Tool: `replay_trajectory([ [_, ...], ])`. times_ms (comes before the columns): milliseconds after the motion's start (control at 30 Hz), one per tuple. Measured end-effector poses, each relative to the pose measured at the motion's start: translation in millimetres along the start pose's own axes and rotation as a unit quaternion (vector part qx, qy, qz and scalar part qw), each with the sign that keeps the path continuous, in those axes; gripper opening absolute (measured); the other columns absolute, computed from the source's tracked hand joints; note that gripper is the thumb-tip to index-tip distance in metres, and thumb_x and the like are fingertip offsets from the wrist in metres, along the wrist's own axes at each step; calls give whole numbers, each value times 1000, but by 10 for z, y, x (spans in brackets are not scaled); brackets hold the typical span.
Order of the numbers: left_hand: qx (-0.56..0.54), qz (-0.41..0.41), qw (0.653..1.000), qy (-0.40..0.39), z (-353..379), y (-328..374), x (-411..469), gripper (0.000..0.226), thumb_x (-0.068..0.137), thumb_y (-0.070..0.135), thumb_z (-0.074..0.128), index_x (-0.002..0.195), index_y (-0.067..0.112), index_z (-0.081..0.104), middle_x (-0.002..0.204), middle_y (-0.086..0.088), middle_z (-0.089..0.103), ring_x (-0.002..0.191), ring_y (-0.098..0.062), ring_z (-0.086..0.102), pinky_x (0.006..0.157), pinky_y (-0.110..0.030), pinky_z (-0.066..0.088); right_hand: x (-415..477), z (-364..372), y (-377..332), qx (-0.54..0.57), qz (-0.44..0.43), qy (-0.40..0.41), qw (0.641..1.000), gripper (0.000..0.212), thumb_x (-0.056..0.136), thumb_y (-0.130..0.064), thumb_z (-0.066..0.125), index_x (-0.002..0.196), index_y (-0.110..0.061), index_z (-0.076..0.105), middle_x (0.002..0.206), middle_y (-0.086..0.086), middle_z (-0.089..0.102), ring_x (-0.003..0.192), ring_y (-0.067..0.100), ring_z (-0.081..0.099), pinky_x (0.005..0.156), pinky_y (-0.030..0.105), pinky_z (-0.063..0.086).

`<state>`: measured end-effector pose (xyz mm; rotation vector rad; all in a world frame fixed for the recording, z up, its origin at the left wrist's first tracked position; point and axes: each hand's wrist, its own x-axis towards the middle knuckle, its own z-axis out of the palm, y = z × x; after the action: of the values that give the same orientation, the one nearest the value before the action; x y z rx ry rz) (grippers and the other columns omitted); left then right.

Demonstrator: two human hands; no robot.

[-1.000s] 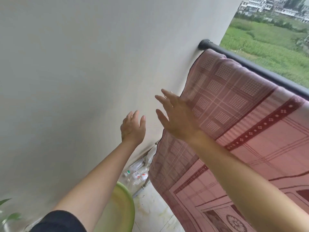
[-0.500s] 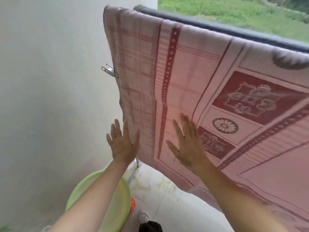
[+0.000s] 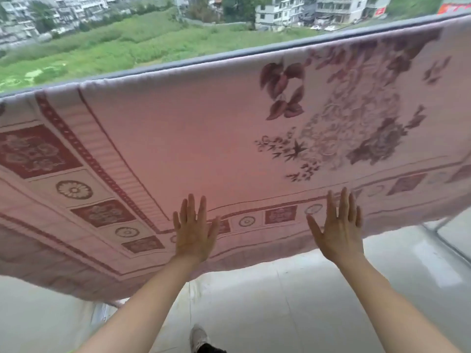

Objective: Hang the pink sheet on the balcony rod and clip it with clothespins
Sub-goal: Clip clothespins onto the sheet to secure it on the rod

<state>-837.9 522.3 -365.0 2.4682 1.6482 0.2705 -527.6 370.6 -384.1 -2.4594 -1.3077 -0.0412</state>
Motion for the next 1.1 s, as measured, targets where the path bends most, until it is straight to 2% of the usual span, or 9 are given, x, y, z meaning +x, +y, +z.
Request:
replay_trajectory([
  [100, 17, 73, 997, -31, 248, 997, 35, 77, 91, 70, -4, 155, 29, -14, 160, -3, -28, 148, -22, -24, 121, -51, -7, -101, -249, 918, -13, 80, 9, 997, 86, 96, -65, 34, 160, -17, 3, 166, 16, -6, 153, 33, -3, 123, 53, 10],
  [267, 58, 224, 972, -48, 708, 2537, 315, 76, 91, 73, -5, 151, 30, -24, 156, -1, -38, 144, -21, -33, 118, -54, -12, -75, -460, 2006, -20, 160, 19, 987, 88, 91, -72, 26, 159, -20, 4, 163, 21, 8, 152, 35, 2, 122, 53, 11],
  [467, 66, 352, 931, -74, 1389, 4421, 839, 78, 92, 73, 1, 154, 28, -15, 157, -6, -35, 145, -25, -32, 116, -58, -14, 129, -578, 3307, -68, 248, 0, 966, 91, 89, -76, 27, 160, -24, 0, 166, 12, -13, 152, 36, -1, 121, 56, 1],
  [567, 32, 400, 910, -101, 1671, 5484, 1049, 79, 89, 76, -5, 150, 31, -25, 154, -5, -41, 142, -24, -37, 115, -60, -13, 274, -920, 4088, -118, 304, 14, 945, 93, 87, -80, 23, 158, -27, -8, 163, 11, -25, 152, 35, -11, 119, 56, -6],
  [667, -1, 466, 878, -108, 1809, 6643, 1199, 75, 89, 76, -1, 143, 38, -36, 153, -3, -43, 141, -24, -39, 115, -60, -13, 405, -1439, 4884, -157, 366, 57, 915, 94, 87, -80, 24, 159, -28, -5, 163, 13, -23, 152, 35, -11, 118, 57, -8],
  [733, -28, 501, 858, -111, 1840, 7378, 1233, 74, 90, 75, 4, 143, 42, -34, 154, 0, -41, 140, -20, -40, 116, -59, -13, 422, -1756, 5340, -159, 418, 78, 891, 95, 87, -79, 31, 159, -28, -4, 164, 15, -19, 152, 37, -8, 119, 60, -3],
  [867, -35, 557, 823, -108, 1950, 8604, 1133, 77, 90, 75, 7, 155, 35, -4, 162, 1, -21, 147, -22, -23, 116, -58, -2, 257, -2089, 6089, -146, 483, 131, 853, 97, 86, -76, 39, 160, -26, 0, 164, 15, -19, 152, 39, -7, 118, 63, 3],
  [1000, -10, 595, 794, -120, 2307, 9694, 1009, 77, 91, 74, 6, 154, 34, -10, 161, -3, -25, 147, -24, -26, 117, -59, -7, 243, -2202, 7012, -126, 527, 142, 829, 99, 83, -78, 34, 159, -27, -5, 163, 14, -22, 152, 41, -4, 118, 64, 6],
  [1100, 17, 597, 794, -115, 2627, 10541, 991, 77, 90, 73, 4, 154, 34, -14, 160, -3, -28, 145, -24, -31, 117, -58, -9, 435, -2224, 7878, -104, 533, 143, 827, 99, 85, -77, 35, 158, -28, -10, 163, 14, -25, 152, 39, -10, 119, 64, 6],
])
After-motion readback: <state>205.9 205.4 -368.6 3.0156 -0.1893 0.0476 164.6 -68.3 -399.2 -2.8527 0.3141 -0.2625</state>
